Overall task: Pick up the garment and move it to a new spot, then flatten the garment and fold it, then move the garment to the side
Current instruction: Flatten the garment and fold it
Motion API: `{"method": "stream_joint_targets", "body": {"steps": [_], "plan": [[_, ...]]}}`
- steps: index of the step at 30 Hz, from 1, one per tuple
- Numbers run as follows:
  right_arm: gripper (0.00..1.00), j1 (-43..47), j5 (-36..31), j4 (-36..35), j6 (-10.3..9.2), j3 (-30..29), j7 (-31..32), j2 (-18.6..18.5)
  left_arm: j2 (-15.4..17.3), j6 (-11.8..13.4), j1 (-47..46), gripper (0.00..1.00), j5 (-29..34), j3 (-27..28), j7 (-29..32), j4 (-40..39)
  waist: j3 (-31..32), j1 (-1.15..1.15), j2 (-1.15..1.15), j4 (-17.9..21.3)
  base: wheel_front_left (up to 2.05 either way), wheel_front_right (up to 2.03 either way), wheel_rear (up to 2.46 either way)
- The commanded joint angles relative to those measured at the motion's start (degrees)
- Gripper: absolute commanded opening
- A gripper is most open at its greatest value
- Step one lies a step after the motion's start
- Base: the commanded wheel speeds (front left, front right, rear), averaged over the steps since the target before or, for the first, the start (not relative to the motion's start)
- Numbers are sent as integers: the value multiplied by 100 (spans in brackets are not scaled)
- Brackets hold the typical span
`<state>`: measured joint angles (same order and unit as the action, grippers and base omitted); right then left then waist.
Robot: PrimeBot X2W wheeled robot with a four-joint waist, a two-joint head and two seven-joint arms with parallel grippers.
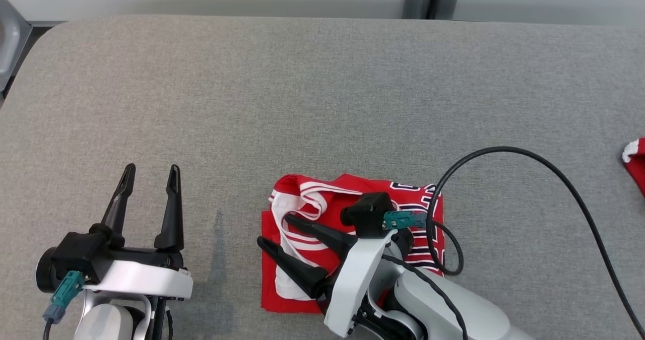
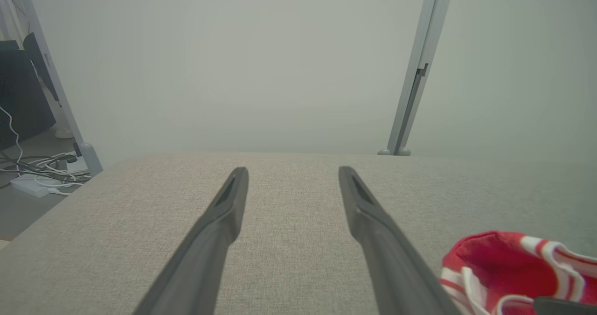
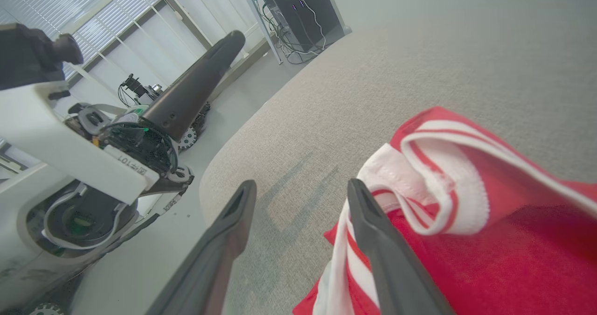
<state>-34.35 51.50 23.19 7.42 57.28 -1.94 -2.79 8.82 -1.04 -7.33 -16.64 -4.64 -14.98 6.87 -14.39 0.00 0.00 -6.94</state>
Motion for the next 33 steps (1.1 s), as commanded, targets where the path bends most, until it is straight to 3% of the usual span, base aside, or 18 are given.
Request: {"method": "stream_joint_targets", "body": {"steps": [1, 9, 18, 24, 33], "plan": [[100, -93, -279, -183, 14, -89, -7, -56, 6, -38, -12, 100, 57, 62, -12, 18, 50, 0, 0, 52, 0, 0, 0], [100, 184, -959, -1172, 14, -1191, -356, -365, -18, -45, 96, 100, 112, 150, -12, 30, 160, 0, 0, 161, 0, 0, 0], [100, 1238, -2109, -2318, 13, -3605, -479, -483, -10, -39, 129, 100, 186, 254, -13, 5, 213, 0, 0, 297, 0, 0, 0], [100, 2065, -2866, -2666, 13, -4943, -454, -460, 35, -35, 225, 100, 210, 295, -12, 2, 306, 0, 0, 401, 0, 0, 0], [100, 2923, -3209, -2519, 14, -5713, -627, -638, 90, -10, 336, 100, 236, 259, -10, -22, 373, 0, 0, 445, 0, 0, 0]]}}
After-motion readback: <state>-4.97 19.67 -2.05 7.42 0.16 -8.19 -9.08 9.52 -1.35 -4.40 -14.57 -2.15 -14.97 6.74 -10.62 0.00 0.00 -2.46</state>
